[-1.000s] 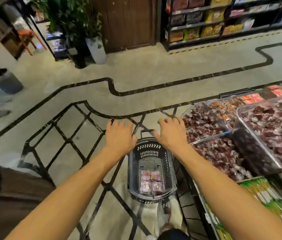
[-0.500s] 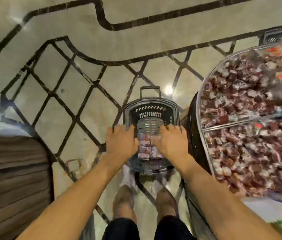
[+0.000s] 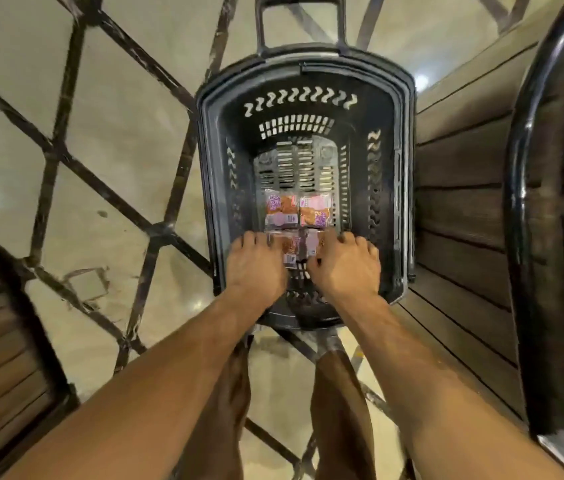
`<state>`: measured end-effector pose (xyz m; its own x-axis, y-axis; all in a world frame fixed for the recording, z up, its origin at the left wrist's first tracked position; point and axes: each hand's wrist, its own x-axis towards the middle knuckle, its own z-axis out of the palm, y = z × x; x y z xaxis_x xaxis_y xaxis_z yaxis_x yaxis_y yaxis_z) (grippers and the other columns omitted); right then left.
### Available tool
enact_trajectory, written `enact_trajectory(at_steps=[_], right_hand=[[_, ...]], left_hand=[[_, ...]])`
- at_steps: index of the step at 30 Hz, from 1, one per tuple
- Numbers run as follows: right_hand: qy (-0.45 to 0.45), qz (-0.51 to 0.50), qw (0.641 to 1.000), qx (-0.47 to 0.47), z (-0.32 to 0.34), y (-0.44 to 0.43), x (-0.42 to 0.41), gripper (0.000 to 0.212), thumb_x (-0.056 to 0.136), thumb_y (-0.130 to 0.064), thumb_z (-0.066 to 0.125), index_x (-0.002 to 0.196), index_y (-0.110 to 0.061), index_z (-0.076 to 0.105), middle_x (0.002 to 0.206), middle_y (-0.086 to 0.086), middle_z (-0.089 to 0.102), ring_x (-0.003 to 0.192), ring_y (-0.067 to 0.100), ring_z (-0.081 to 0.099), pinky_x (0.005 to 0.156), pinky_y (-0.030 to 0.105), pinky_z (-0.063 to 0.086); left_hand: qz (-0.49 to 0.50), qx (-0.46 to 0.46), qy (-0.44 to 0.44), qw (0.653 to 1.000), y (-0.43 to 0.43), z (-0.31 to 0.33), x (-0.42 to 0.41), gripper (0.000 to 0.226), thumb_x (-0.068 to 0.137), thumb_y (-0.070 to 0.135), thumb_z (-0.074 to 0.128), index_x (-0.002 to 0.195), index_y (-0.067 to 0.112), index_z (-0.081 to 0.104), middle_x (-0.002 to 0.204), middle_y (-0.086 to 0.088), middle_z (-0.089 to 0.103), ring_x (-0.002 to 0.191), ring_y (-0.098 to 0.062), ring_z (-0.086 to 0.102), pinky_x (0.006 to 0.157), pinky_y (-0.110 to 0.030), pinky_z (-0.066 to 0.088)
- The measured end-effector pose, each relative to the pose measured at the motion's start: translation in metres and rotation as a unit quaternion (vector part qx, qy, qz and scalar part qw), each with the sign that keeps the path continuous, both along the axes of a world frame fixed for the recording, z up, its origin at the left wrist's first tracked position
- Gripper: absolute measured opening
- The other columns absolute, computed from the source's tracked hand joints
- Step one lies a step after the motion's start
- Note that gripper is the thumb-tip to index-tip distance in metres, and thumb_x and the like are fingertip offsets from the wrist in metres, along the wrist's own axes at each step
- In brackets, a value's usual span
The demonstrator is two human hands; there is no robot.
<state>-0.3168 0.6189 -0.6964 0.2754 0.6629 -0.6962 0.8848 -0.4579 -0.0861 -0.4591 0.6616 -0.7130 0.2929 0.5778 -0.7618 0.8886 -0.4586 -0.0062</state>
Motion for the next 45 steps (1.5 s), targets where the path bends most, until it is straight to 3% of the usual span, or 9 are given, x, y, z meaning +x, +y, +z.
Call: enact_trajectory(at_steps=[9, 14, 18, 22, 29, 33, 36, 40, 45], right_hand=[[-0.004, -0.023, 0.996, -0.086, -0.134, -0.021, 0.009, 0.055, 0.098, -0.044, 0.06, 0.141, -0.012, 0.049, 0.137, 0.016, 0.057, 0.129, 0.036, 0.051, 0.105, 0.047, 0.041], [0.031, -0.212, 0.974, -0.077, -0.192, -0.027, 0.011, 0.054, 0.1, -0.035, 0.063, 0.138, -0.003, 0.04, 0.139, 0.023, 0.051, 0.127, 0.042, 0.054, 0.102, 0.05, 0.047], [0.069, -0.406, 0.906, -0.102, -0.229, -0.02, 0.014, 0.069, 0.095, -0.036, 0.075, 0.142, 0.0, 0.04, 0.139, 0.024, 0.058, 0.128, 0.041, 0.058, 0.101, 0.045, 0.049], [0.049, -0.464, 0.876, -0.121, -0.252, -0.019, 0.014, 0.068, 0.083, -0.034, 0.085, 0.134, -0.001, 0.056, 0.13, 0.021, 0.067, 0.12, 0.038, 0.065, 0.094, 0.041, 0.056], [0.035, -0.429, 0.896, -0.107, -0.255, -0.03, 0.012, 0.066, 0.083, -0.037, 0.086, 0.135, -0.009, 0.056, 0.129, 0.018, 0.067, 0.122, 0.038, 0.063, 0.098, 0.047, 0.056], [0.046, -0.451, 0.886, -0.1, -0.256, -0.028, 0.02, 0.057, 0.077, -0.04, 0.091, 0.12, -0.015, 0.063, 0.118, 0.01, 0.071, 0.116, 0.033, 0.064, 0.094, 0.047, 0.057], [0.071, -0.466, 0.877, -0.094, -0.246, -0.024, 0.025, 0.052, 0.076, -0.032, 0.093, 0.11, -0.016, 0.058, 0.107, 0.004, 0.068, 0.099, 0.026, 0.065, 0.069, 0.036, 0.052], [0.089, -0.457, 0.882, -0.068, -0.214, -0.02, 0.029, 0.042, 0.085, -0.023, 0.086, 0.113, -0.015, 0.055, 0.104, 0.005, 0.065, 0.093, 0.024, 0.064, 0.063, 0.032, 0.043], [0.16, -0.529, 0.833, -0.026, -0.15, -0.012, 0.042, 0.026, 0.083, 0.001, 0.083, 0.092, -0.011, 0.061, 0.099, 0.01, 0.074, 0.083, 0.02, 0.069, 0.065, 0.028, 0.054]], left_hand=[[0.072, -0.039, -0.018, 0.996, -0.035, -0.138, -0.004, 0.065, 0.098, 0.034, 0.057, 0.15, 0.001, 0.035, 0.139, -0.02, 0.051, 0.123, -0.033, 0.051, 0.105, -0.042, 0.047], [0.384, -0.08, -0.082, 0.916, -0.03, -0.183, 0.005, 0.078, 0.098, 0.022, 0.06, 0.157, -0.007, 0.017, 0.148, -0.03, 0.043, 0.131, -0.045, 0.05, 0.106, -0.05, 0.044], [0.481, -0.077, -0.074, 0.87, -0.027, -0.206, 0.013, 0.054, 0.098, 0.01, 0.062, 0.144, -0.005, 0.037, 0.138, -0.024, 0.059, 0.126, -0.041, 0.059, 0.096, -0.04, 0.047], [0.467, -0.064, -0.051, 0.881, -0.029, -0.208, 0.015, 0.051, 0.098, 0.022, 0.073, 0.136, 0.0, 0.047, 0.137, -0.019, 0.055, 0.122, -0.035, 0.06, 0.087, -0.032, 0.043], [0.497, -0.043, -0.064, 0.864, -0.03, -0.205, 0.014, 0.069, 0.083, 0.034, 0.088, 0.132, 0.004, 0.049, 0.127, -0.013, 0.063, 0.114, -0.033, 0.065, 0.09, -0.042, 0.053], [0.498, -0.071, -0.109, 0.857, -0.031, -0.203, 0.007, 0.059, 0.083, 0.025, 0.088, 0.125, 0.005, 0.051, 0.085, 0.01, 0.066, 0.069, 0.005, 0.065, 0.053, -0.01, 0.044], [0.504, -0.087, -0.157, 0.845, -0.034, -0.197, 0.0, 0.044, 0.086, 0.013, 0.084, 0.117, 0.005, 0.054, 0.075, 0.014, 0.063, 0.056, 0.022, 0.057, 0.051, -0.003, 0.042], [0.522, -0.107, -0.184, 0.826, -0.027, -0.172, -0.003, 0.043, 0.081, 0.03, 0.087, 0.12, 0.028, 0.067, 0.082, 0.01, 0.077, 0.064, -0.003, 0.073, 0.054, -0.02, 0.057], [0.54, -0.092, -0.208, 0.81, -0.001, -0.104, -0.003, 0.053, 0.08, 0.036, 0.089, 0.114, 0.013, 0.056, 0.095, 0.001, 0.063, 0.084, -0.016, 0.059, 0.076, -0.031, 0.047]])
